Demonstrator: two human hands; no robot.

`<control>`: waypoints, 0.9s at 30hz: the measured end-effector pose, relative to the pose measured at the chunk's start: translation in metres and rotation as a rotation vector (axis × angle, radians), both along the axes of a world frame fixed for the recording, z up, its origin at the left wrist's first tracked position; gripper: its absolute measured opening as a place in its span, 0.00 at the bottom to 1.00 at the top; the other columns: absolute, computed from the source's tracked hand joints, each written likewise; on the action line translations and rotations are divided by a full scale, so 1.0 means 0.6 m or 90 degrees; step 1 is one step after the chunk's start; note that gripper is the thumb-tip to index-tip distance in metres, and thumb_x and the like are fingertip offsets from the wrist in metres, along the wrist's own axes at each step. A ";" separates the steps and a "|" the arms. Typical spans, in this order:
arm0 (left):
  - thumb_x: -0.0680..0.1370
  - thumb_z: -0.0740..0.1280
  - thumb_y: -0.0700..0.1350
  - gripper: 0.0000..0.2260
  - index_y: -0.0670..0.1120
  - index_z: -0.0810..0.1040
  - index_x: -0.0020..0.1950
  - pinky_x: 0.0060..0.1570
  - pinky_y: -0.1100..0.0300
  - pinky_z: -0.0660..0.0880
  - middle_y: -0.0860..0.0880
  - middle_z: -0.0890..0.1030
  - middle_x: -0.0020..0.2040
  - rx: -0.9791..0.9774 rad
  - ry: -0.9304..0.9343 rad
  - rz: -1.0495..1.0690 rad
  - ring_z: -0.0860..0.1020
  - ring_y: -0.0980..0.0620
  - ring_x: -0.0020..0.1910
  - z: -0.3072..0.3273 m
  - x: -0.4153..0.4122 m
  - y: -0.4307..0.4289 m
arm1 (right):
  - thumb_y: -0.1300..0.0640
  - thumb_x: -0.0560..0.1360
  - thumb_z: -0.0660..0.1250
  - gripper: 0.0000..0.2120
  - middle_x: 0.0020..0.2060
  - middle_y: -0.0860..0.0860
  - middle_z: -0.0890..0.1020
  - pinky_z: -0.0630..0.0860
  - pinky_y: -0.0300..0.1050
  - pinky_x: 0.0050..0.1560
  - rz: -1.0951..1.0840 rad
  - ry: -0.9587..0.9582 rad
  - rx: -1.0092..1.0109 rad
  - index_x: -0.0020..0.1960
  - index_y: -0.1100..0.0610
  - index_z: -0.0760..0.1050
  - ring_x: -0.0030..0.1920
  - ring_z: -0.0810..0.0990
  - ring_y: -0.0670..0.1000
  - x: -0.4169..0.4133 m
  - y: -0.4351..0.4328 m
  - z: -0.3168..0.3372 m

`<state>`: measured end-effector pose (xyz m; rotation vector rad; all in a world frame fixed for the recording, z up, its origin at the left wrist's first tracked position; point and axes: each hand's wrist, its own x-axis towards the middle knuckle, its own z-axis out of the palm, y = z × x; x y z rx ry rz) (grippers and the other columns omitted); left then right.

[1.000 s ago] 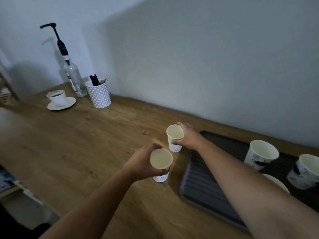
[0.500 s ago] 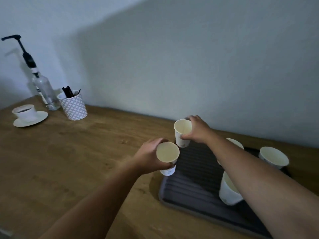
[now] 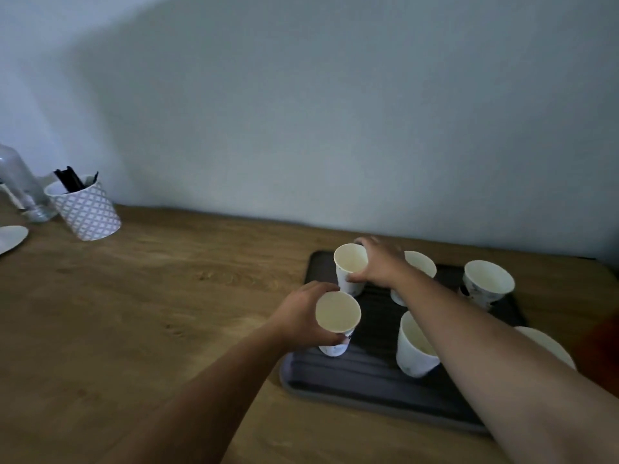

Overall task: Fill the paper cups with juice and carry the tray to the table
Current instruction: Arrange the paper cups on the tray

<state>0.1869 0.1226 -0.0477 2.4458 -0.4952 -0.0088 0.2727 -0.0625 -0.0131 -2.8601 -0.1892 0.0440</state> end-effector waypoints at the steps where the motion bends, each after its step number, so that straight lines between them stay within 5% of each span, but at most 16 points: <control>1: 0.59 0.80 0.55 0.38 0.50 0.72 0.67 0.60 0.59 0.70 0.52 0.75 0.63 0.001 0.006 -0.002 0.74 0.53 0.61 -0.001 0.000 -0.001 | 0.40 0.63 0.75 0.42 0.70 0.51 0.69 0.64 0.53 0.68 0.000 0.004 -0.005 0.72 0.51 0.64 0.70 0.68 0.53 -0.001 0.000 0.000; 6: 0.59 0.79 0.58 0.44 0.55 0.64 0.71 0.63 0.57 0.69 0.56 0.70 0.67 0.038 0.036 -0.039 0.69 0.55 0.64 0.019 -0.004 0.000 | 0.40 0.62 0.76 0.47 0.73 0.52 0.65 0.62 0.56 0.70 0.001 0.010 0.001 0.75 0.53 0.59 0.72 0.64 0.54 -0.016 -0.016 0.021; 13: 0.59 0.77 0.63 0.46 0.55 0.63 0.72 0.66 0.53 0.69 0.52 0.68 0.71 0.098 -0.051 -0.019 0.69 0.51 0.69 0.108 -0.008 -0.045 | 0.41 0.68 0.72 0.40 0.74 0.51 0.64 0.60 0.56 0.69 -0.021 -0.046 0.042 0.74 0.48 0.59 0.73 0.62 0.54 -0.077 -0.089 0.102; 27: 0.68 0.74 0.57 0.41 0.50 0.59 0.75 0.69 0.50 0.67 0.48 0.64 0.73 0.052 -0.096 -0.196 0.67 0.47 0.71 0.168 -0.044 -0.451 | 0.43 0.72 0.69 0.32 0.72 0.48 0.65 0.66 0.58 0.69 -0.241 -0.163 0.128 0.72 0.46 0.63 0.72 0.65 0.53 -0.311 -0.472 0.195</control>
